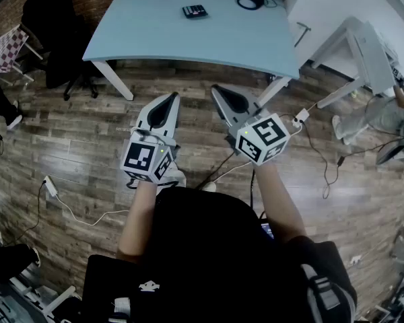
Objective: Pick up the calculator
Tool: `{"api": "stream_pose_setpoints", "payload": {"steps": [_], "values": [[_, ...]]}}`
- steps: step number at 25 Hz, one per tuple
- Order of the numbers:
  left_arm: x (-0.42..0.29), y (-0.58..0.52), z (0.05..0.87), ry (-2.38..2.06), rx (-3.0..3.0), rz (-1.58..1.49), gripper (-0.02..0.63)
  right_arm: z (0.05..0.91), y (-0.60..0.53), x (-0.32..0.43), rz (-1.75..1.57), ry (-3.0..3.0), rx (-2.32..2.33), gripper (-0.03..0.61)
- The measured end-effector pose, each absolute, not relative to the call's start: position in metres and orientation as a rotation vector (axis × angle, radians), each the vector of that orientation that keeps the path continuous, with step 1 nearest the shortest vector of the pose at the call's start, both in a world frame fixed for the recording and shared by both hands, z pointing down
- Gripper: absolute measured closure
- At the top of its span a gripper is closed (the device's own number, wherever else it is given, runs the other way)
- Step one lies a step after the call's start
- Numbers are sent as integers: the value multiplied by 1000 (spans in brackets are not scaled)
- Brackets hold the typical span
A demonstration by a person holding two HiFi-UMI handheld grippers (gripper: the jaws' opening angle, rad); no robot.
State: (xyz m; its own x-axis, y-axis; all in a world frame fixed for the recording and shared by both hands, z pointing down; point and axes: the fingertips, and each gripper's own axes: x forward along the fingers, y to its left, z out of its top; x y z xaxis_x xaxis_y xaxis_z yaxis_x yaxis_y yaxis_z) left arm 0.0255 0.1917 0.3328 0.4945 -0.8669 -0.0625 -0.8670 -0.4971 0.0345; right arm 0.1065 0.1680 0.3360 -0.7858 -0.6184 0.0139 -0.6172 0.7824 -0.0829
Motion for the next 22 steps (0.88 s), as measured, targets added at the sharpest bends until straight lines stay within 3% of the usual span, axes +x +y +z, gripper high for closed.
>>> {"api": "stream_pose_setpoints", "payload": {"steps": [22], "values": [[-13,162,341,1605,-2735,119,611,340,138,71,-163,2924,-1042,574]]}}
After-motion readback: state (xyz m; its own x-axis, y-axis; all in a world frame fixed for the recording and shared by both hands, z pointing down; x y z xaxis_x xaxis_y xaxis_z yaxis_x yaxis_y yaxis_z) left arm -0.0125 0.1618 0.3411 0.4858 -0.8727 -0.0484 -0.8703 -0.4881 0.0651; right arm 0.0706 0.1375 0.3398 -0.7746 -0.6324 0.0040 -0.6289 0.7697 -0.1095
